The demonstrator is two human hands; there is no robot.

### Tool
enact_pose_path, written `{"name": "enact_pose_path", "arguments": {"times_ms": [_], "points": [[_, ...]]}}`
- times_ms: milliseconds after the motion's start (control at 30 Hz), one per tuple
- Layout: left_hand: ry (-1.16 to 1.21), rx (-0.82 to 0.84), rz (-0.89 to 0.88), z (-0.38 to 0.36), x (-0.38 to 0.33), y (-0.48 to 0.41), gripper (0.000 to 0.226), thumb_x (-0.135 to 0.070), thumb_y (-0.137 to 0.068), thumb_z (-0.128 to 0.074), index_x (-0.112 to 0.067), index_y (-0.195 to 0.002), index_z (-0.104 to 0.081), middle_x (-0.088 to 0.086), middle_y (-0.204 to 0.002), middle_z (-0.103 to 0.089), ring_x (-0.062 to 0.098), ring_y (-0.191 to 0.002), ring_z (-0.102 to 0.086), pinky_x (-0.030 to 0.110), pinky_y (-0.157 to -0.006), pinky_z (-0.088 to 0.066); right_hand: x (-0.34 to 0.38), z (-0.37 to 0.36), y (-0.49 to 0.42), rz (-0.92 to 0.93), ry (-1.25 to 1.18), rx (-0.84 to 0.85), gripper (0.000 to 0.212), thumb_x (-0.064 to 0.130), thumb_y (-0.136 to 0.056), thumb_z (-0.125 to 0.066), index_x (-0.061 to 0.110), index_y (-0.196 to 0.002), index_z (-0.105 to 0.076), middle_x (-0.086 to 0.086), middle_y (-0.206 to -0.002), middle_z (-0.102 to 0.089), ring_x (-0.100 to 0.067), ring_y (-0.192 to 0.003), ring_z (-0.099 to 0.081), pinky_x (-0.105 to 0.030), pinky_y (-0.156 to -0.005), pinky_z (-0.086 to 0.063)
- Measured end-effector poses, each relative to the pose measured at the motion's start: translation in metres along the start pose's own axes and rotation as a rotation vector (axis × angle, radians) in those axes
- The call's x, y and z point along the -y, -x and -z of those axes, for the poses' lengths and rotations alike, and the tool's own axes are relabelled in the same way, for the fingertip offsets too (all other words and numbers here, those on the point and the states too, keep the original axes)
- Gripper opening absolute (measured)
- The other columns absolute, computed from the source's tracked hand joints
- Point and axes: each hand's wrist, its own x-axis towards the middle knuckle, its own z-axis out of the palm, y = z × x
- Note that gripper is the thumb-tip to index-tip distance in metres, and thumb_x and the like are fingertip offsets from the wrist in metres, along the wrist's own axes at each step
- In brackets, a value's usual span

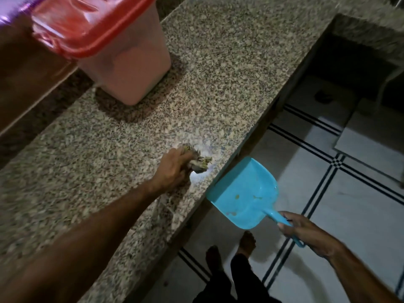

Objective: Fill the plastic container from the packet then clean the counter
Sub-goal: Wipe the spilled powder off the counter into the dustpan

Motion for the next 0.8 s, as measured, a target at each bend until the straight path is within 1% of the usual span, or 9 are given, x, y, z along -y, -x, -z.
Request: {"name": "enact_pose_path", "arguments": {"times_ms": [100, 133, 200, 333, 467, 567, 633, 733, 800], "points": [[0.321, -0.238, 0.213, 0.025, 0.009, 0.011, 0.018, -0.032, -0.105, -0.055, -0.019, -0.103, -0.068, 0.001, -0.098, -0.071, 0.015, -0.091, -0.071, 0.039, -0.077, -0.059, 0.0, -0.021, 0.009, 0.002, 0.017, -0.001, 0.027, 0.019, -0.095, -0.067, 0.015, -0.122, -0.07, 0.01, -0.085, -0.067, -0.001, -0.075, -0.06, -0.019, -0.071, -0.05], [0.288, -0.345, 0.31, 0.035, 0.018, 0.016, 0.019, -0.032, -0.106, -0.053, -0.018, -0.101, -0.066, 0.0, -0.095, -0.07, 0.009, -0.087, -0.069, 0.037, -0.073, -0.059, 0.0, -0.026, 0.012, 0.014, 0.018, -0.001, 0.029, 0.021, -0.094, -0.067, 0.015, -0.122, -0.07, 0.01, -0.083, -0.066, -0.003, -0.076, -0.059, -0.021, -0.072, -0.049], [0.121, -0.453, 0.508, 0.049, 0.048, 0.034, 0.016, -0.025, -0.101, -0.046, -0.02, -0.102, -0.062, 0.004, -0.092, -0.067, 0.018, -0.085, -0.065, 0.043, -0.069, -0.058, 0.0, -0.033, 0.018, 0.025, 0.018, 0.003, 0.031, 0.023, -0.093, -0.068, 0.015, -0.123, -0.069, 0.011, -0.083, -0.065, -0.005, -0.078, -0.058, -0.023, -0.073, -0.048], [-0.181, -0.391, 0.855, 0.05, 0.077, 0.065, 0.028, -0.01, -0.089, -0.059, -0.016, -0.116, -0.065, 0.017, -0.108, -0.067, 0.037, -0.094, -0.063, 0.043, -0.072, -0.052, 0.0, -0.045, 0.024, 0.008, 0.025, -0.016, 0.031, 0.022, -0.094, -0.074, 0.016, -0.124, -0.068, 0.018, -0.078, -0.067, -0.001, -0.073, -0.059, -0.016, -0.067, -0.047], [-0.122, -0.426, 0.77, 0.01, 0.02, 0.049, 0.033, -0.017, -0.095, -0.066, -0.033, -0.125, -0.066, -0.002, -0.118, -0.065, 0.009, -0.096, -0.055, 0.024, -0.069, -0.041, 0.001, -0.056, 0.028, 0.036, 0.06, -0.055, 0.031, 0.032, -0.091, -0.073, 0.02, -0.12, -0.07, 0.009, -0.079, -0.063, -0.009, -0.076, -0.056, -0.023, -0.071, -0.047], [-0.012, -0.365, 0.606, -0.01, -0.016, 0.035, 0.029, -0.017, -0.099, -0.056, -0.026, -0.126, -0.064, 0.004, -0.115, -0.061, 0.018, -0.1, -0.056, 0.033, -0.079, -0.048, 0.001, -0.067, 0.027, 0.044, 0.082, -0.067, 0.018, 0.021, -0.099, -0.065, 0.019, -0.116, -0.07, 0.007, -0.078, -0.063, -0.008, -0.072, -0.058, -0.023, -0.07, -0.048], [0.082, -0.431, 0.59, 0.002, -0.02, 0.039, 0.021, -0.02, -0.102, -0.052, -0.017, -0.119, -0.064, 0.003, -0.107, -0.063, 0.02, -0.093, -0.061, 0.034, -0.072, -0.053, 0.004, -0.073, 0.028, 0.045, 0.088, -0.071, 0.017, 0.016, -0.1, -0.062, 0.017, -0.116, -0.068, 0.012, -0.075, -0.067, -0.001, -0.067, -0.06, -0.019, -0.065, -0.049], [0.034, -0.608, 0.846, 0.029, 0.007, 0.076, 0.018, -0.014, -0.1, -0.056, -0.014, -0.116, -0.063, 0.004, -0.105, -0.065, 0.017, -0.083, -0.061, 0.03, -0.061, -0.055, 0.006, -0.073, 0.032, 0.04, 0.127, -0.074, 0.02, 0.014, -0.099, -0.064, 0.015, -0.119, -0.068, 0.013, -0.072, -0.066, -0.004, -0.068, -0.058, -0.022, -0.066, -0.048], [-0.075, -0.597, 1.051, 0.037, 0.033, 0.116, 0.024, -0.009, -0.096, -0.062, -0.012, -0.12, -0.061, 0.012, -0.111, -0.063, 0.025, -0.091, -0.061, 0.041, -0.072, -0.06, 0.007, -0.07, 0.033, 0.038, 0.145, -0.078, 0.019, 0.015, -0.099, -0.065, 0.017, -0.118, -0.07, 0.01, -0.072, -0.063, -0.008, -0.068, -0.056, -0.025, -0.067, -0.047]]}}
